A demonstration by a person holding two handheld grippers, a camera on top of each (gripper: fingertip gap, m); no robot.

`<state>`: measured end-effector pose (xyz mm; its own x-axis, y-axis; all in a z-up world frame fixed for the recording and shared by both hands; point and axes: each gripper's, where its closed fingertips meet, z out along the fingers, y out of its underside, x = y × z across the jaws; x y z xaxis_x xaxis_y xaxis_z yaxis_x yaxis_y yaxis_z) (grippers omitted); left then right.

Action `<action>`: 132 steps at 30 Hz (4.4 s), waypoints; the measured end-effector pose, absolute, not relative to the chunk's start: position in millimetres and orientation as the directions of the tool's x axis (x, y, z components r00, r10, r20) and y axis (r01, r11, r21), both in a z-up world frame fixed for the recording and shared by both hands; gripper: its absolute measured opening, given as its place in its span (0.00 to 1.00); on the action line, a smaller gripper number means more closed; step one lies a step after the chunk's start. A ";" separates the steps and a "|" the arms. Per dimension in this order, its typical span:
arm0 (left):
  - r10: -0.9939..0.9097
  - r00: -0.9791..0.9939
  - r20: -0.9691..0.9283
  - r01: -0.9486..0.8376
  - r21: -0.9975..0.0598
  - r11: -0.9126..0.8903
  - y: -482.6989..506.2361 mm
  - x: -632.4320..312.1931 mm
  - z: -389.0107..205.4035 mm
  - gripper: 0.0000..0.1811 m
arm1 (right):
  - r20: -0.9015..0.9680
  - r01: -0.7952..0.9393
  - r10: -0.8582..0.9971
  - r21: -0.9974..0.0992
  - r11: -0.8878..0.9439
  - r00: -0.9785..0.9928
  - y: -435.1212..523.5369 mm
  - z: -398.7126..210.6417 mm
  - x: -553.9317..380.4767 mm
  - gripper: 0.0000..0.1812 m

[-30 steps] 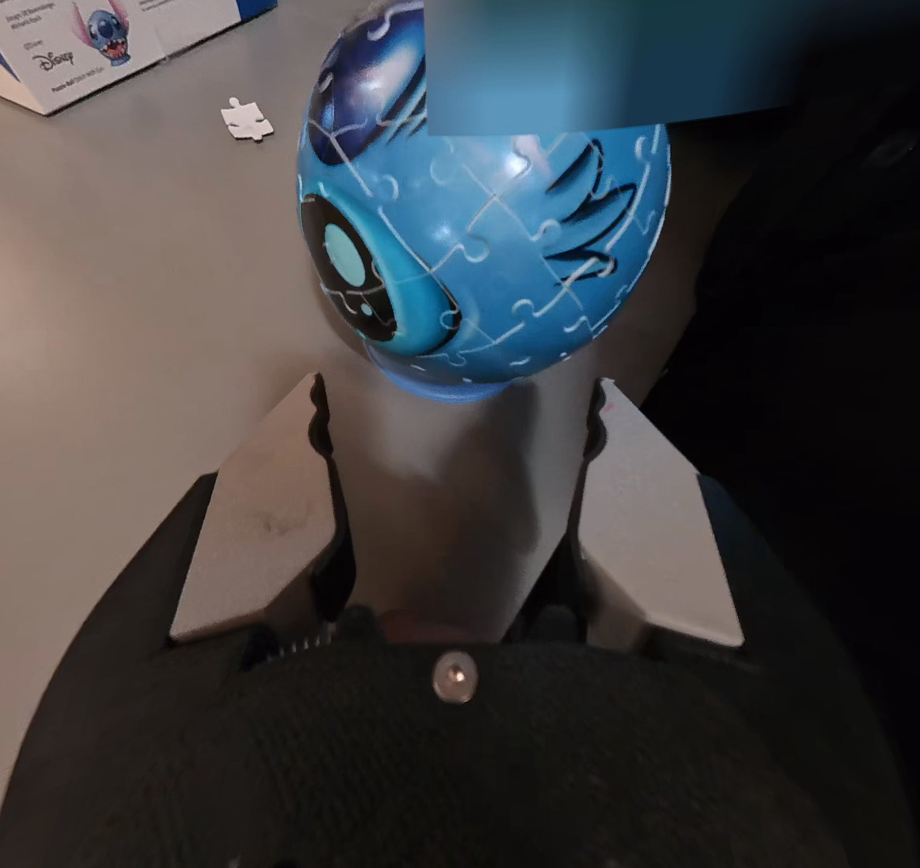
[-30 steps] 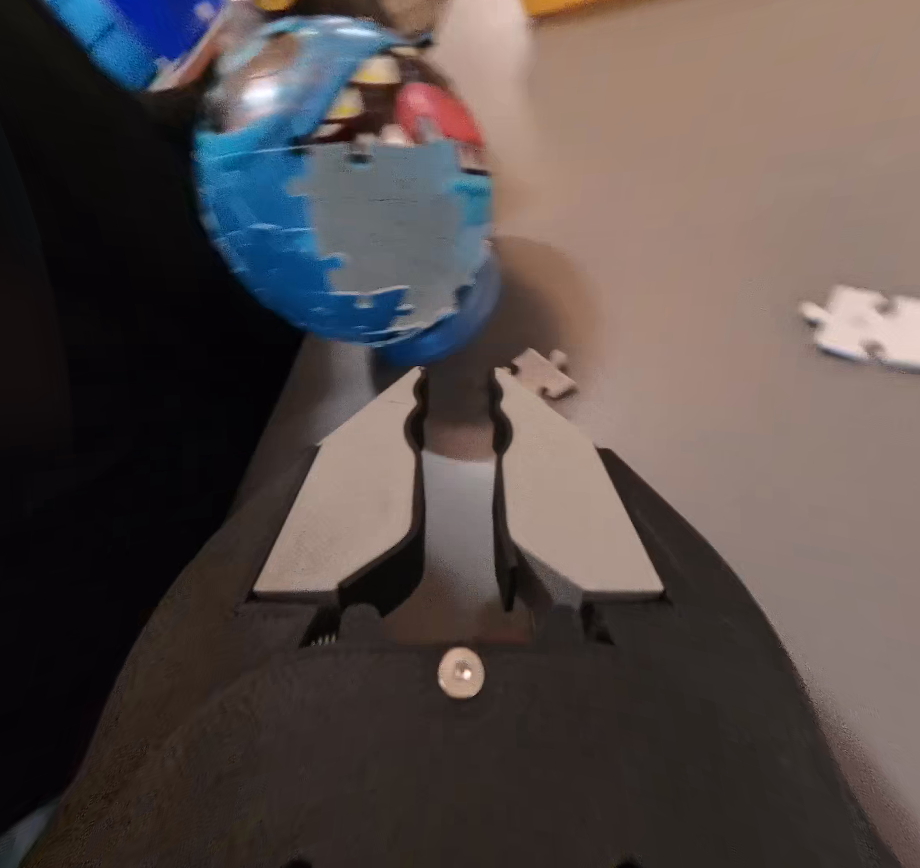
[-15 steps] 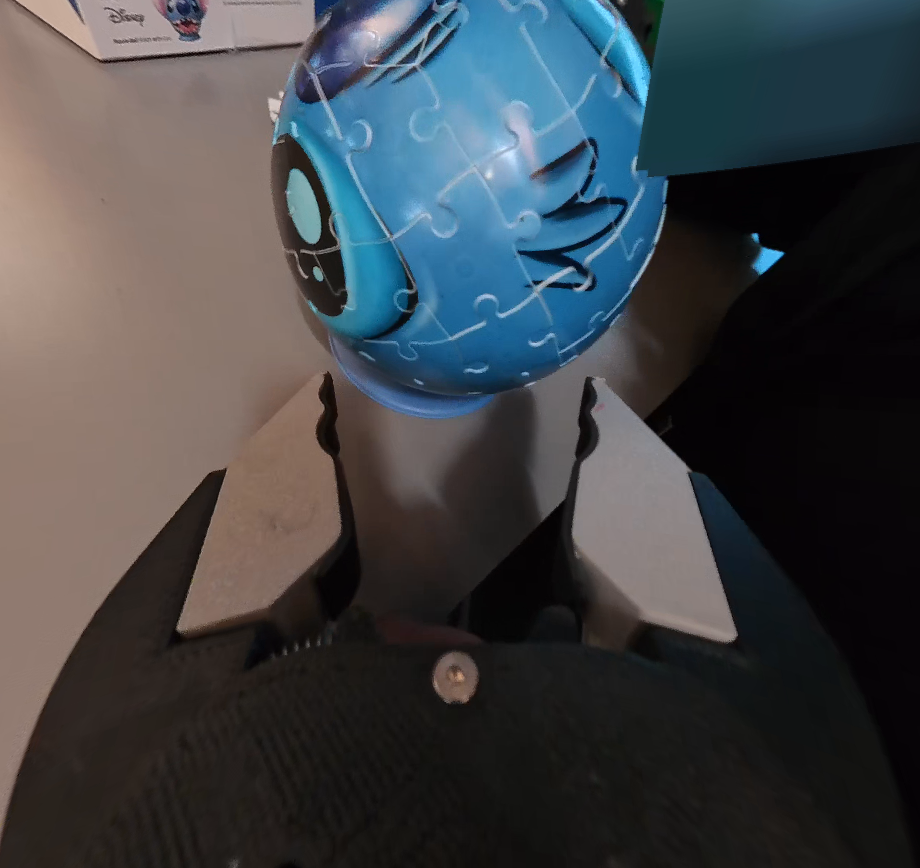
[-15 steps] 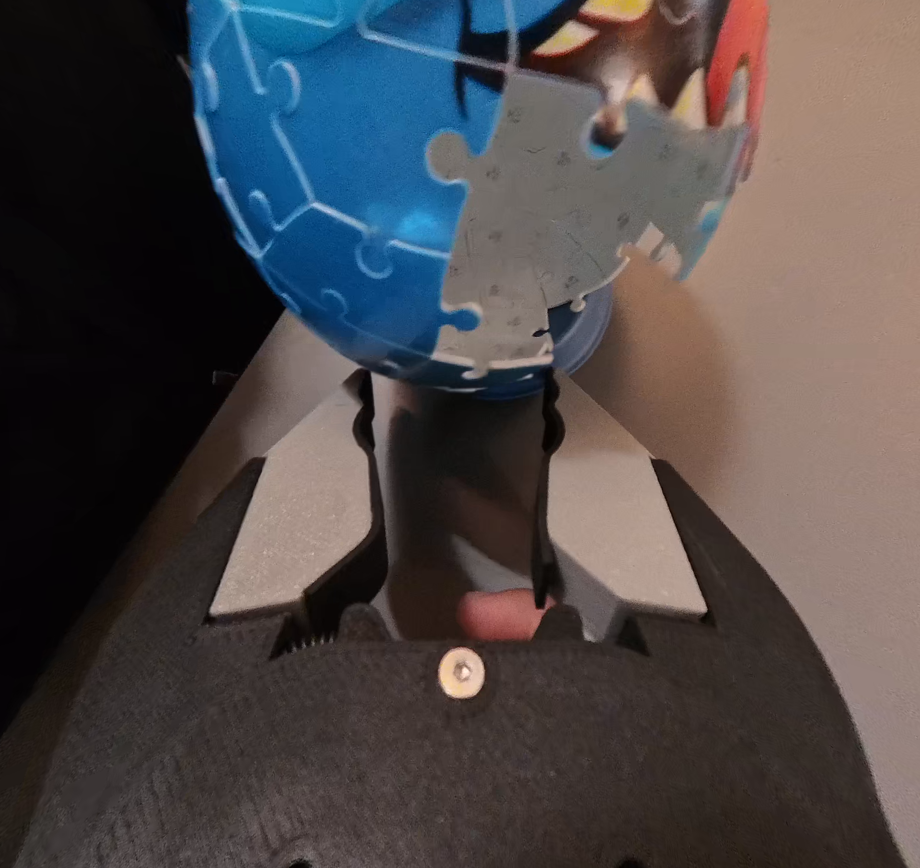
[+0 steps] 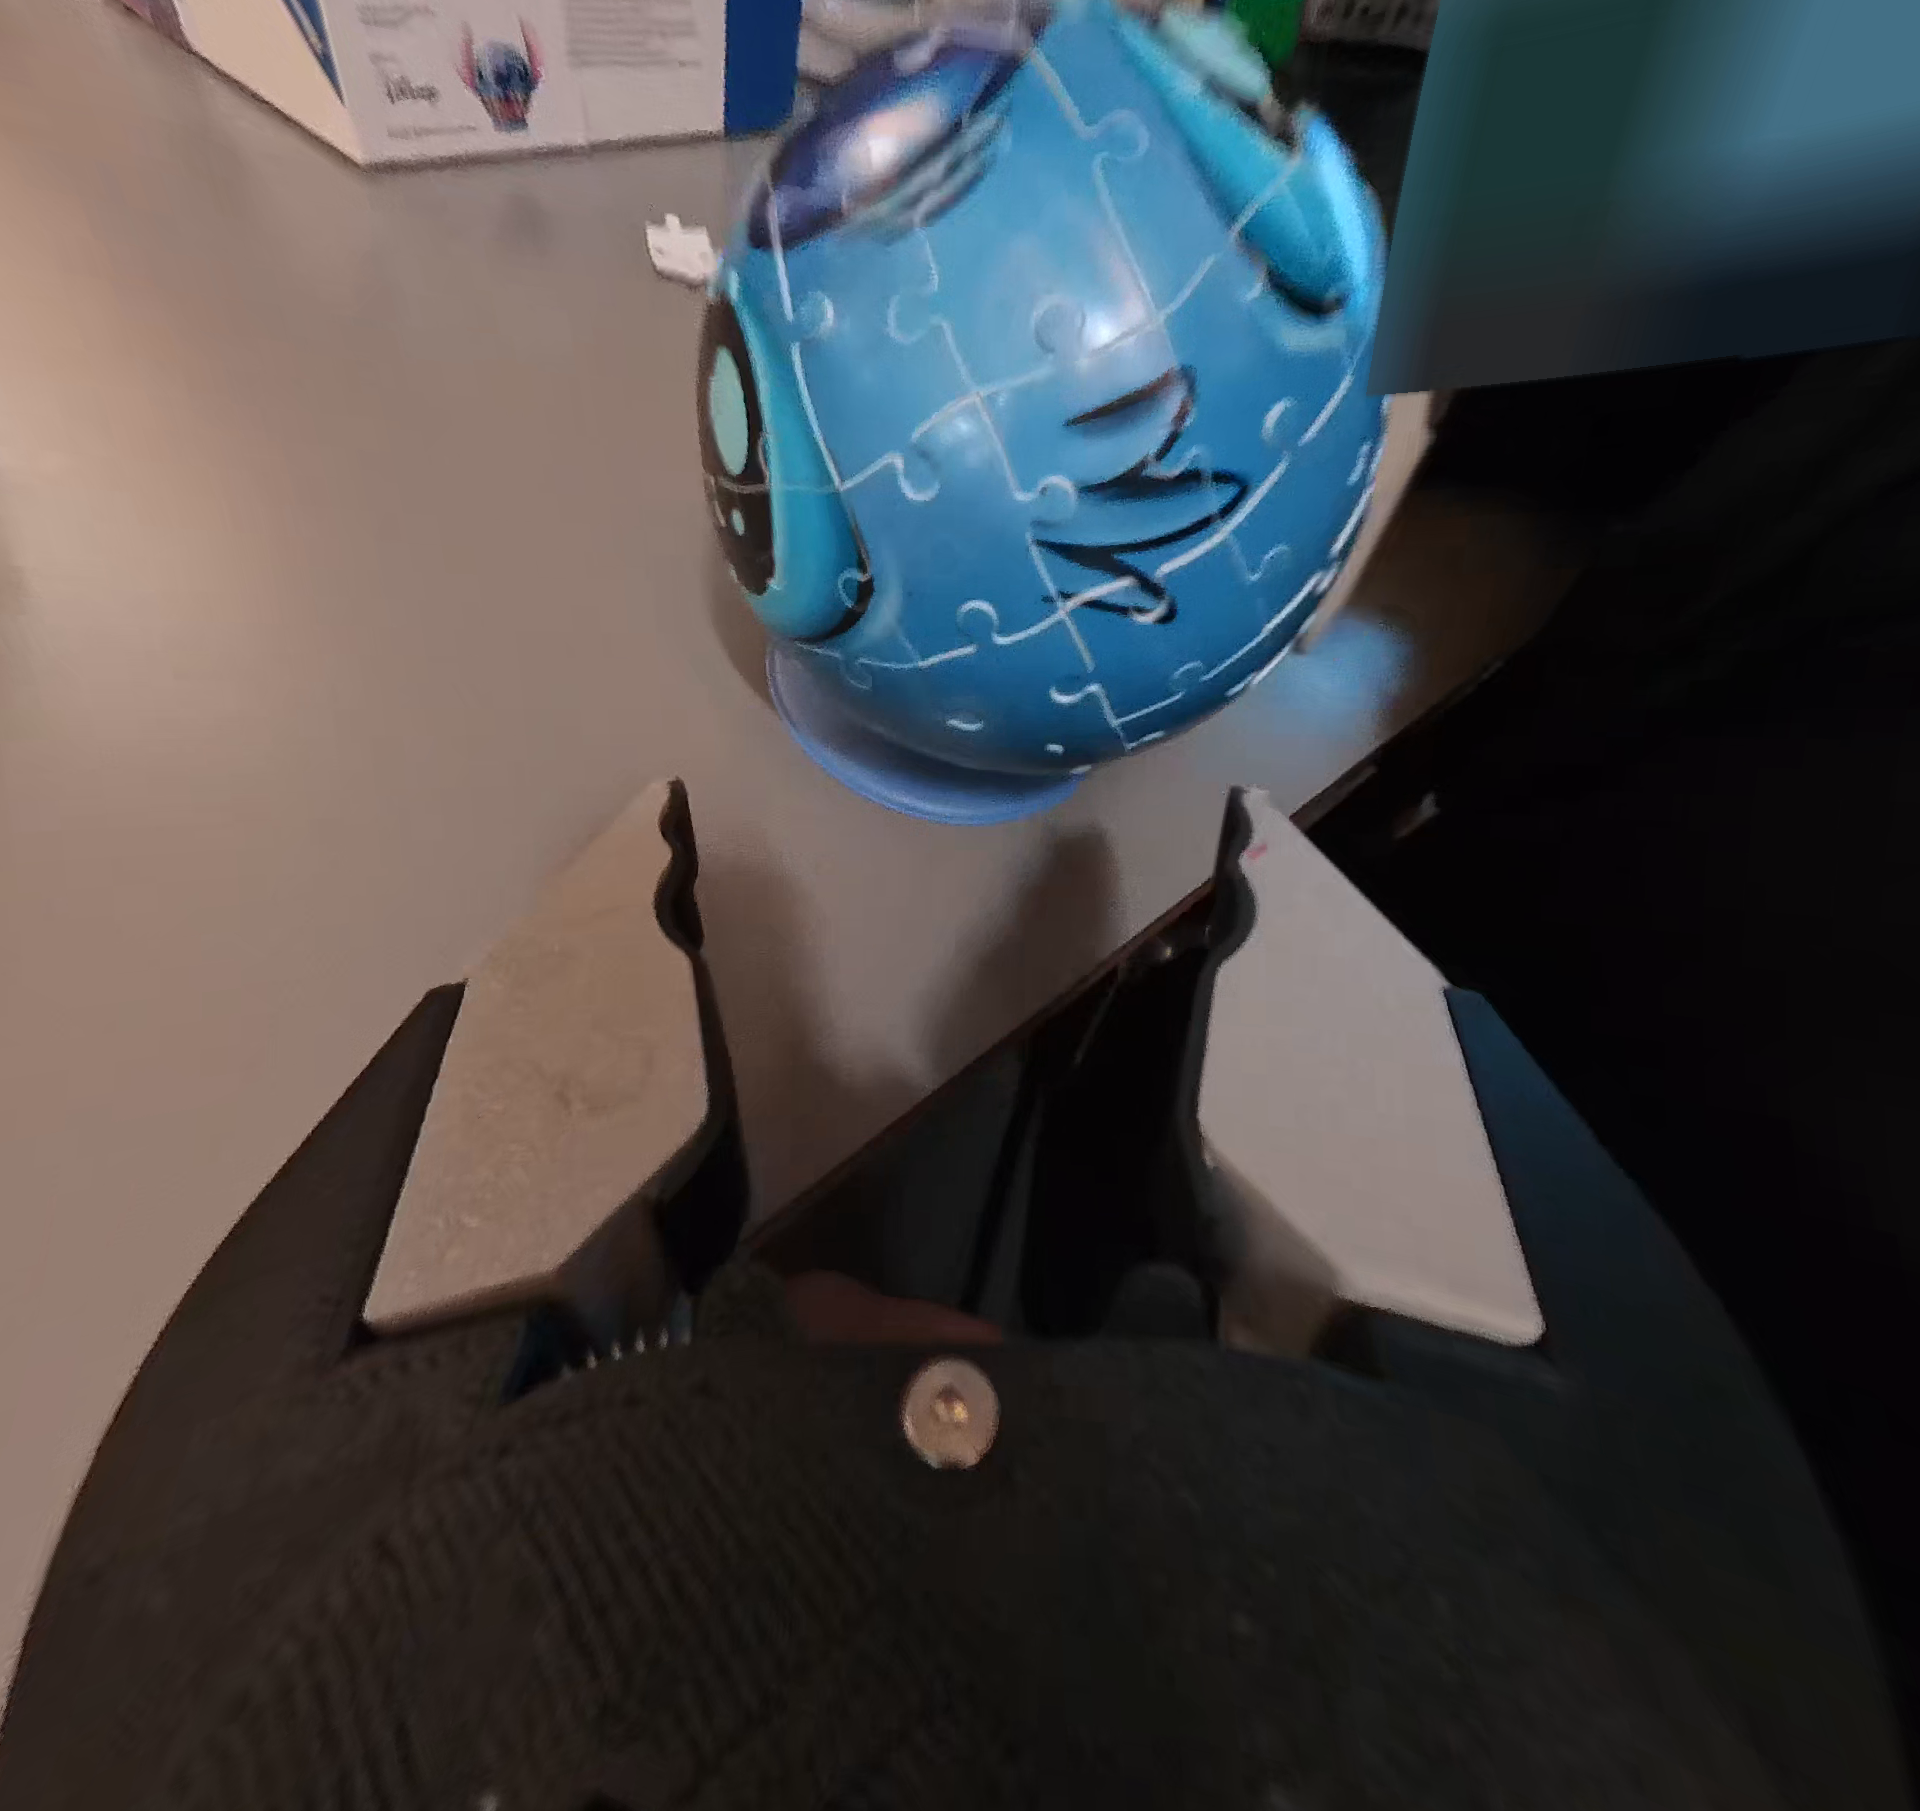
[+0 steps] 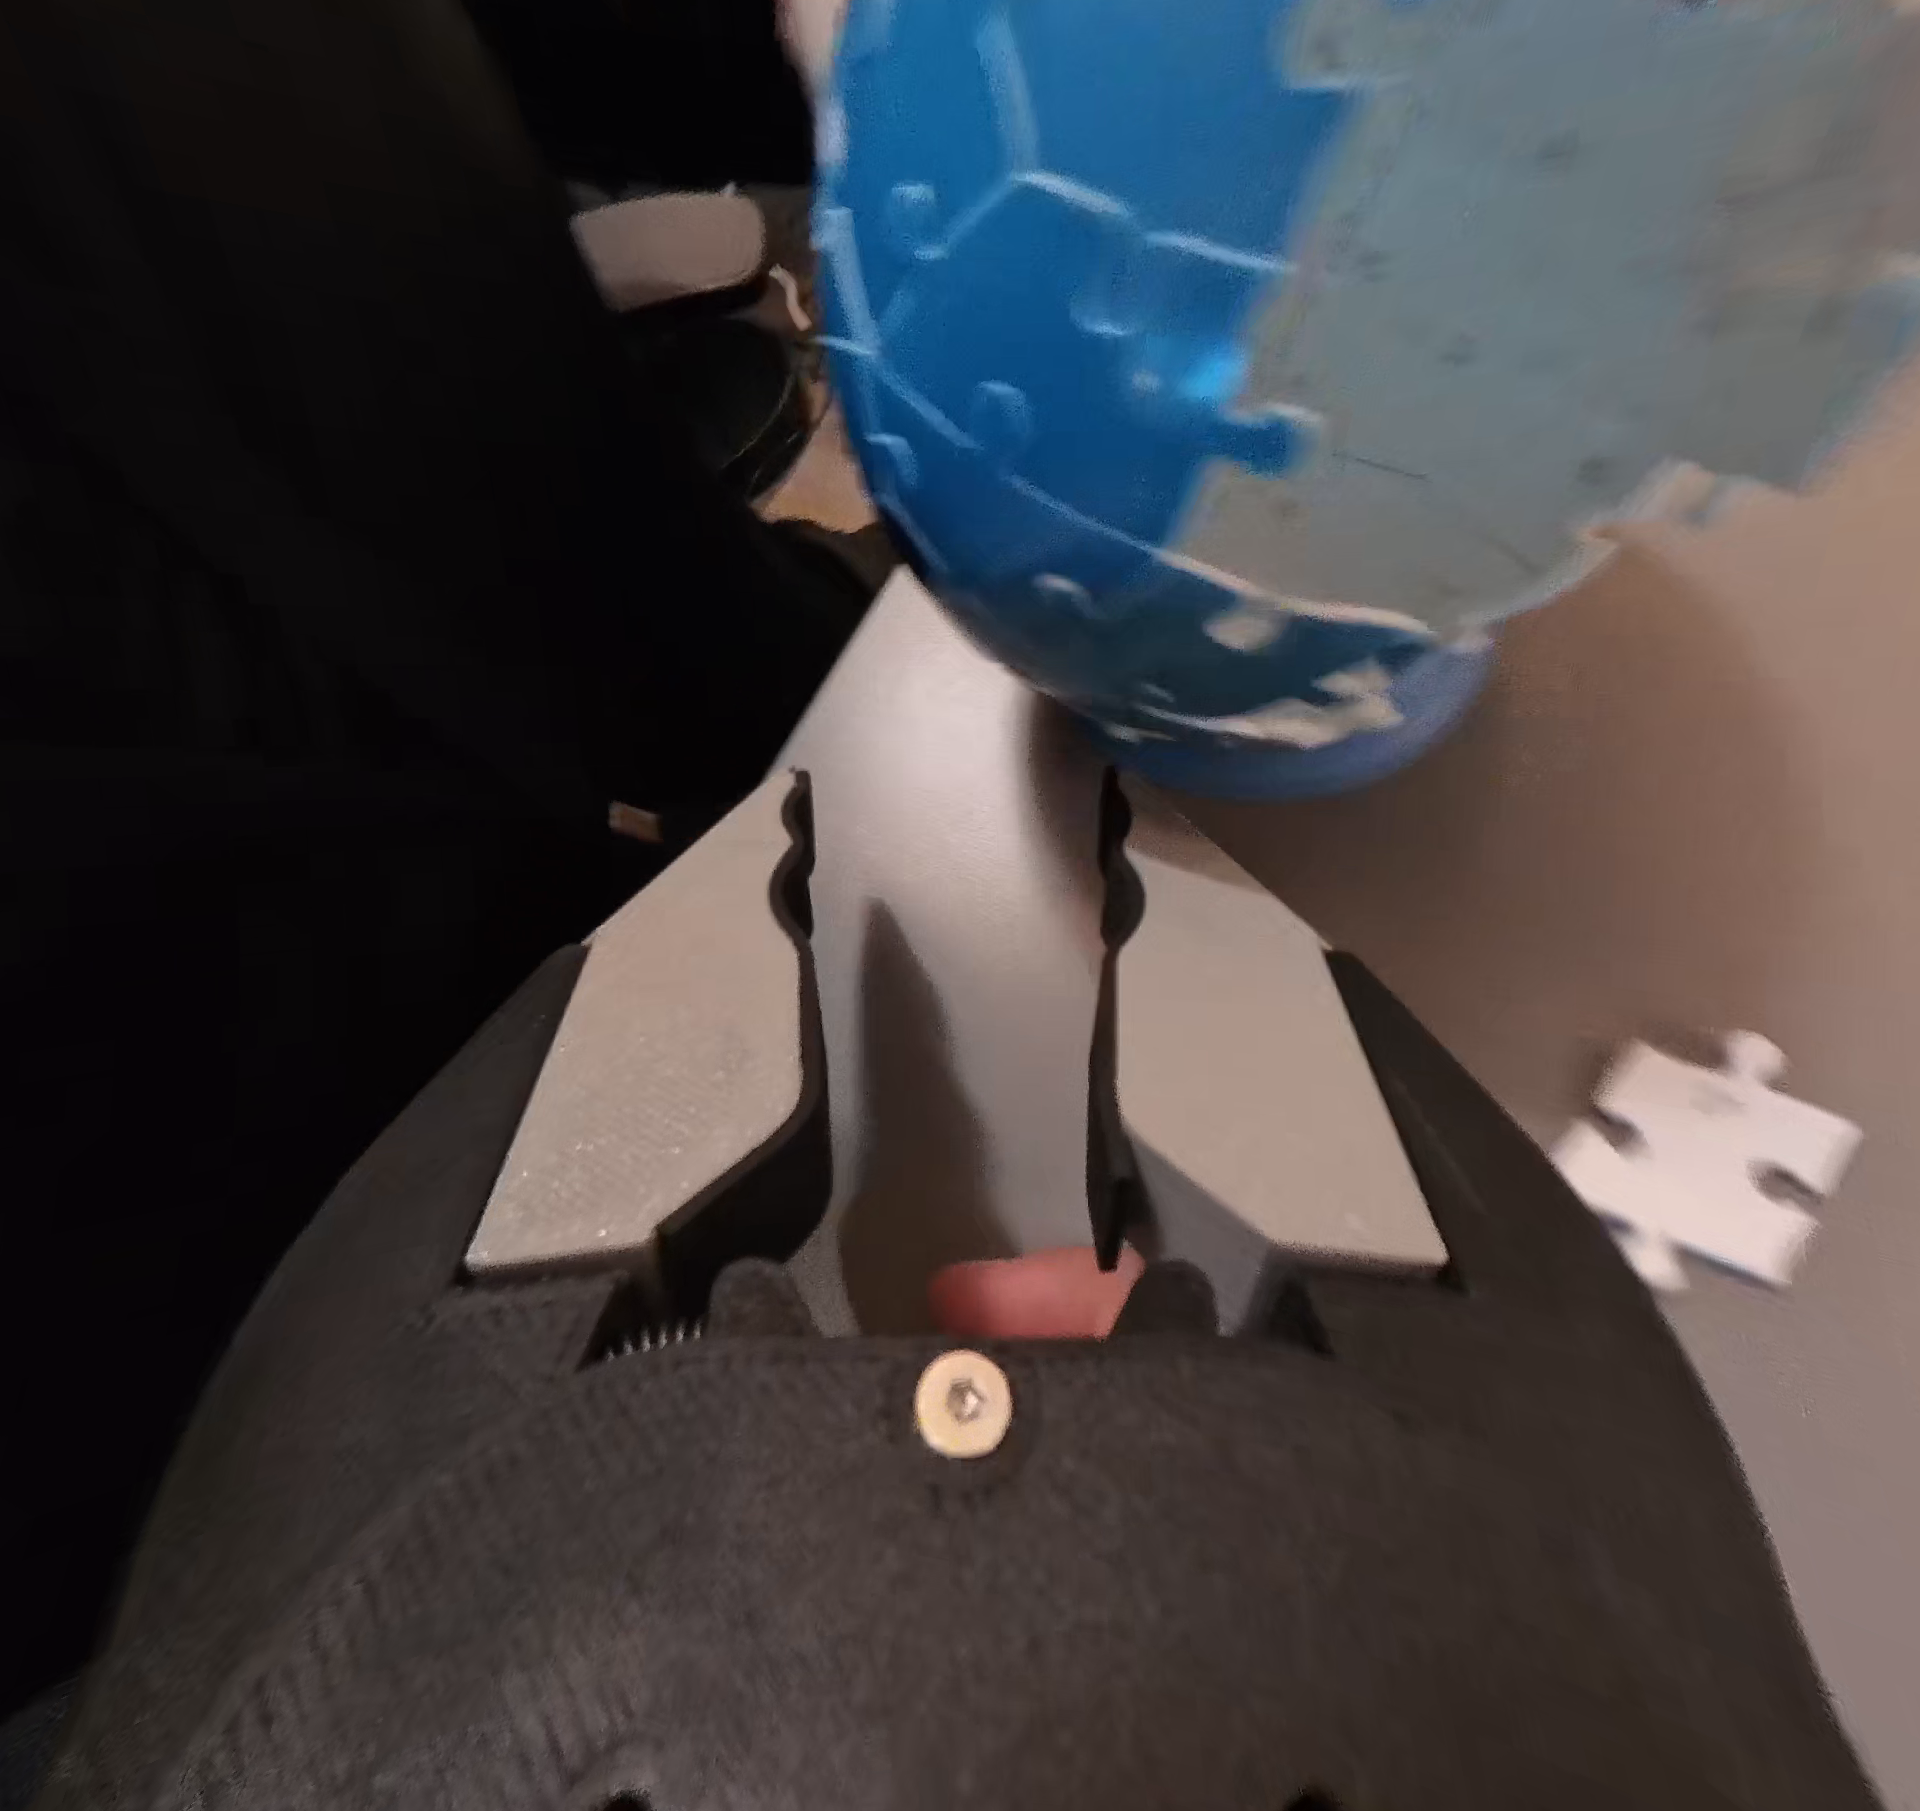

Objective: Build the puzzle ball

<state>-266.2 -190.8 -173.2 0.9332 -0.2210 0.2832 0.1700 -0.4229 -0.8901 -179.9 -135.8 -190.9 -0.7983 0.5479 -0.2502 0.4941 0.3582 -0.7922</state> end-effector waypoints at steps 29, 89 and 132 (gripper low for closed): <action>-0.441 0.897 -0.014 -0.239 -0.856 -0.458 -142.7 -248.2 -119.4 0.62 | 0.060 0.450 0.838 -0.821 0.350 -0.543 -13.2 -187.2 -218.9 0.46; -0.324 0.942 0.087 -0.031 -0.939 -0.343 -101.8 -202.4 -36.1 0.33 | 0.342 0.295 0.779 -0.785 0.544 -0.526 -48.9 -120.2 -216.4 0.15; -0.354 0.933 0.066 -0.083 -0.918 -0.389 -84.1 -281.2 10.0 0.16 | 0.159 0.539 0.864 -0.724 0.431 -0.477 -24.3 -191.4 -182.2 0.20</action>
<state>-281.2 -84.1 10.0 0.9330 -0.3539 0.0660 -0.0827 -0.3890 -0.9175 -182.2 -24.3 -191.4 -0.4771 0.8643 0.1594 0.5385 0.4308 -0.7242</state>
